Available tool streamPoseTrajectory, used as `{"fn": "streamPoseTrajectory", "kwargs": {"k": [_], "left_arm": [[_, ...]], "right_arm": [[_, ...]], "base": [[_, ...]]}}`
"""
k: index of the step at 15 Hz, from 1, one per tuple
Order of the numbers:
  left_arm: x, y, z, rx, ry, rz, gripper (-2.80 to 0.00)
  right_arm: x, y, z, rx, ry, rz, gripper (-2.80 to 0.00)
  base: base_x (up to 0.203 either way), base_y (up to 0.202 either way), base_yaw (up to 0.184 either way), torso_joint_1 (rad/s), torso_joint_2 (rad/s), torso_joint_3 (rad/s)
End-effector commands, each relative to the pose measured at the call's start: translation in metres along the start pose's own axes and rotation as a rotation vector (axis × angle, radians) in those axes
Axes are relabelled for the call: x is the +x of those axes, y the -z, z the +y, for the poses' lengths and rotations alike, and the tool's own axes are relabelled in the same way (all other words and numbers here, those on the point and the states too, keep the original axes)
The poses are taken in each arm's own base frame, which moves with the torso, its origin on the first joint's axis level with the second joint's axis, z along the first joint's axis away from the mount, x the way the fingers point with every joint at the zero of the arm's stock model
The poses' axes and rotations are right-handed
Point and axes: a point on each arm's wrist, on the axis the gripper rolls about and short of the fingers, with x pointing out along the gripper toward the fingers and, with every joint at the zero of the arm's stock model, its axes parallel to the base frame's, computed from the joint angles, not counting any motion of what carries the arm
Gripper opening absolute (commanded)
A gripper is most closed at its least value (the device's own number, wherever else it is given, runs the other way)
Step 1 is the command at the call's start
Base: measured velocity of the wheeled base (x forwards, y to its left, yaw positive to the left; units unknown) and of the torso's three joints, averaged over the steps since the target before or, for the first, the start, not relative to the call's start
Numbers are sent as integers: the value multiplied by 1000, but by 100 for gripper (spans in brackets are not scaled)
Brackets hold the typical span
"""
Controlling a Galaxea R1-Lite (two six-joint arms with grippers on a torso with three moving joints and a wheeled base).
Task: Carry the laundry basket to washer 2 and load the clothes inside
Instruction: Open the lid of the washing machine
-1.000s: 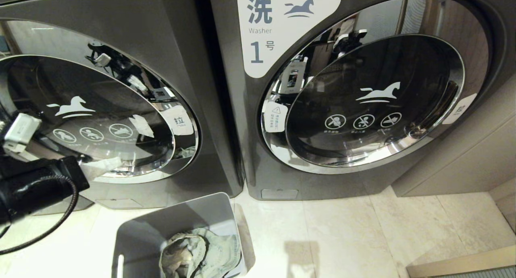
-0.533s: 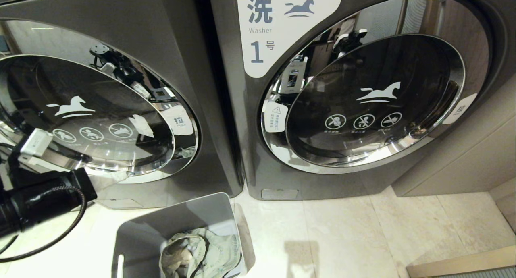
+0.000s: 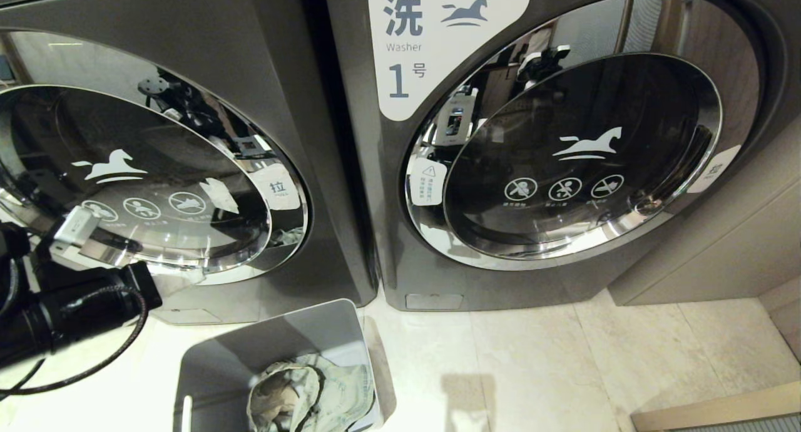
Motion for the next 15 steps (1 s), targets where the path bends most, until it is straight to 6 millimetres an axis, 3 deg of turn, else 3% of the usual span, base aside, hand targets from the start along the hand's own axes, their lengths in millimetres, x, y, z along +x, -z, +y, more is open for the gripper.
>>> {"fn": "streamPoseTrajectory", "kwargs": {"k": [1, 2, 6, 9, 15], "left_arm": [[4, 1, 3, -10, 0, 12, -280], [6, -1, 4, -11, 0, 13, 0], [26, -10, 15, -10, 12, 9, 0], [39, -20, 18, 45, 116, -34, 0], [39, -37, 9, 126, 192, -111, 0]], "right_arm": [[1, 11, 0, 0, 1, 39, -280], [1, 11, 0, 0, 1, 39, -280], [1, 11, 0, 0, -1, 40, -280], [1, 11, 0, 0, 1, 39, -280], [1, 11, 0, 0, 1, 39, -280]], "base": [[0, 0, 0, 0, 0, 0], [0, 0, 0, 0, 0, 0], [0, 0, 0, 0, 0, 0], [0, 0, 0, 0, 0, 0], [0, 0, 0, 0, 0, 0]]}}
